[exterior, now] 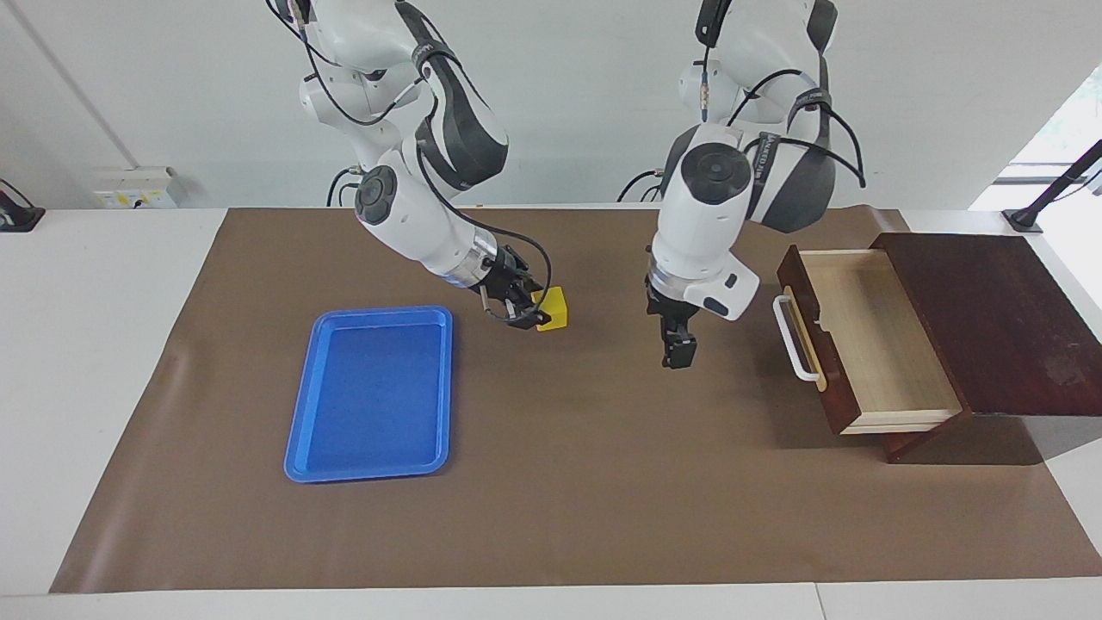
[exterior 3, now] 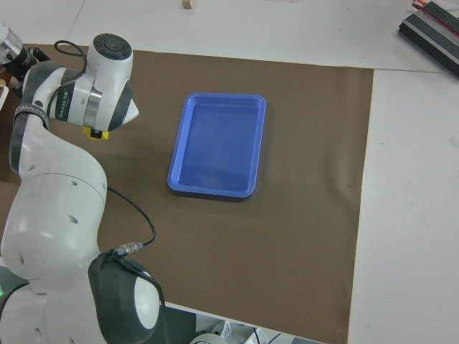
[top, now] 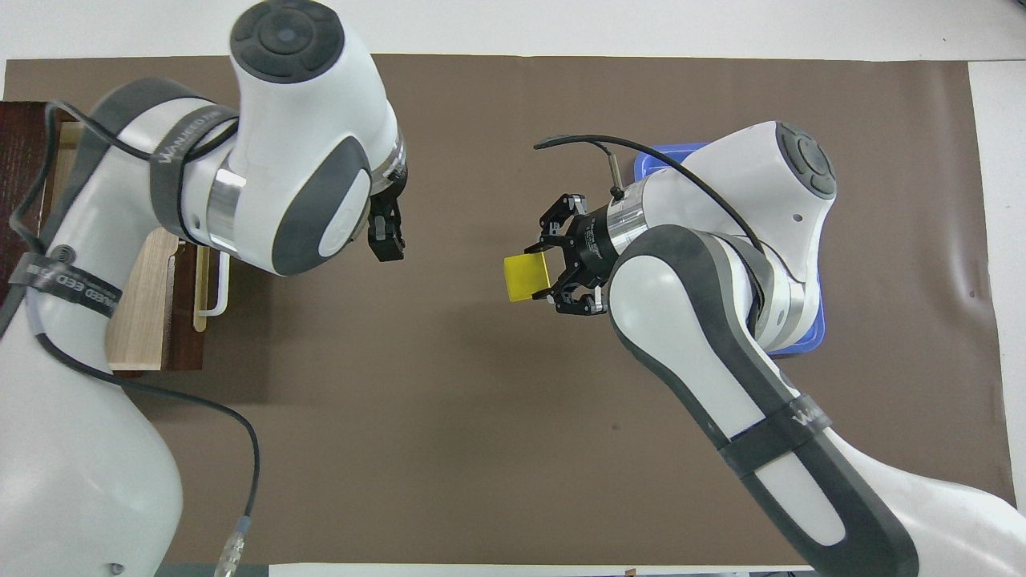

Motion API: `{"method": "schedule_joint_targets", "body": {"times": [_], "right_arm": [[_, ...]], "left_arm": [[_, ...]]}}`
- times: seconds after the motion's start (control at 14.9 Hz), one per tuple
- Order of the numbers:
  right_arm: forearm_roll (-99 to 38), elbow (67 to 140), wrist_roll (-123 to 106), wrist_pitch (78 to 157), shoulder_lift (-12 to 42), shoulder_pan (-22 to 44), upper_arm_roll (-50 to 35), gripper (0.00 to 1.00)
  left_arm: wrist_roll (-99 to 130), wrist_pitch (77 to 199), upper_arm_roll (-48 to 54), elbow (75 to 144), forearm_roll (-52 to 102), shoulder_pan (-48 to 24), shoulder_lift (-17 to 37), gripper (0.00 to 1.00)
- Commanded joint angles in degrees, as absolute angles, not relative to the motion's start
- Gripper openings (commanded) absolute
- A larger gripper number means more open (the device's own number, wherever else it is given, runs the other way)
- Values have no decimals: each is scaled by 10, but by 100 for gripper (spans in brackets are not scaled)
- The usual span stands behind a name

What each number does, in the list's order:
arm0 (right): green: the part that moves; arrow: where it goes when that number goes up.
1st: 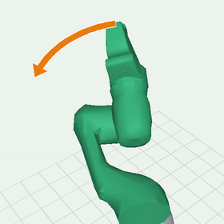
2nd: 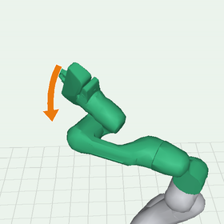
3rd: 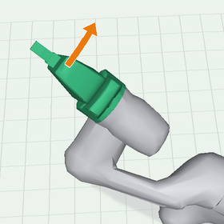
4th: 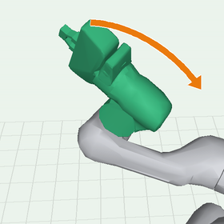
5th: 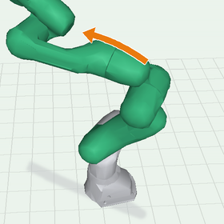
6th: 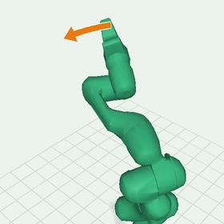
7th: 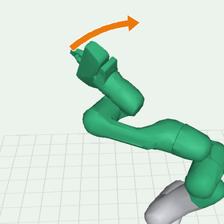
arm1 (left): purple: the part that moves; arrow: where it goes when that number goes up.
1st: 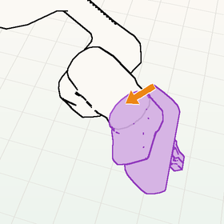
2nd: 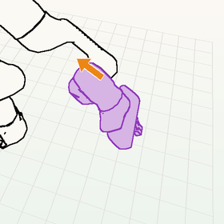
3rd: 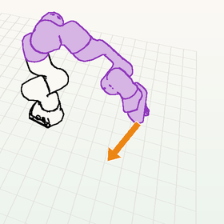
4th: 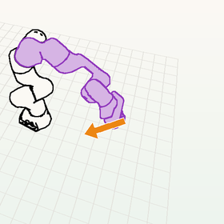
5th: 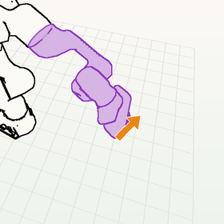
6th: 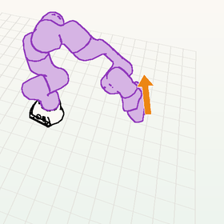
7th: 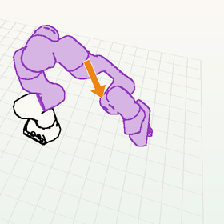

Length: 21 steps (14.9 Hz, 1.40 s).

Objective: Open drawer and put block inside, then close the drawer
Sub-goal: 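Grasp the yellow block with the left gripper from the right gripper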

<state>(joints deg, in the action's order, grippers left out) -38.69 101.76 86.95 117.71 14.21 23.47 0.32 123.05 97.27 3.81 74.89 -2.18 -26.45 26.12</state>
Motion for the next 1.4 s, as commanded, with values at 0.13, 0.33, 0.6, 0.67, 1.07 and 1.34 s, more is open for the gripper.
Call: {"method": "schedule_joint_targets", "body": {"times": [0.13, 0.33, 0.6, 0.67, 1.07, 1.34], "right_arm": [[-390, 1026, 897, 1195, 142, 258, 5, 0], [-390, 1027, 913, 1202, 141, 270, 5, 0], [-390, 1034, 938, 1219, 141, 284, 5, 0], [-390, 1034, 940, 1219, 141, 283, 5, 0], [-388, 1033, 992, 1223, 143, 273, 10, 0], [-381, 1034, 995, 1223, 143, 268, 10, 0]], "left_arm": [[1288, 1005, 25, 817, -29, -308, 227, 100], [1328, 1032, 27, 837, -27, -312, 221, 100], [1330, 1038, 27, 876, -27, -335, 201, 100], [1330, 1040, 28, 883, -27, -337, 196, 100], [1318, 1048, 29, 923, -28, -348, 178, 100], [1328, 1073, 28, 920, -28, -354, 179, 100]]}}
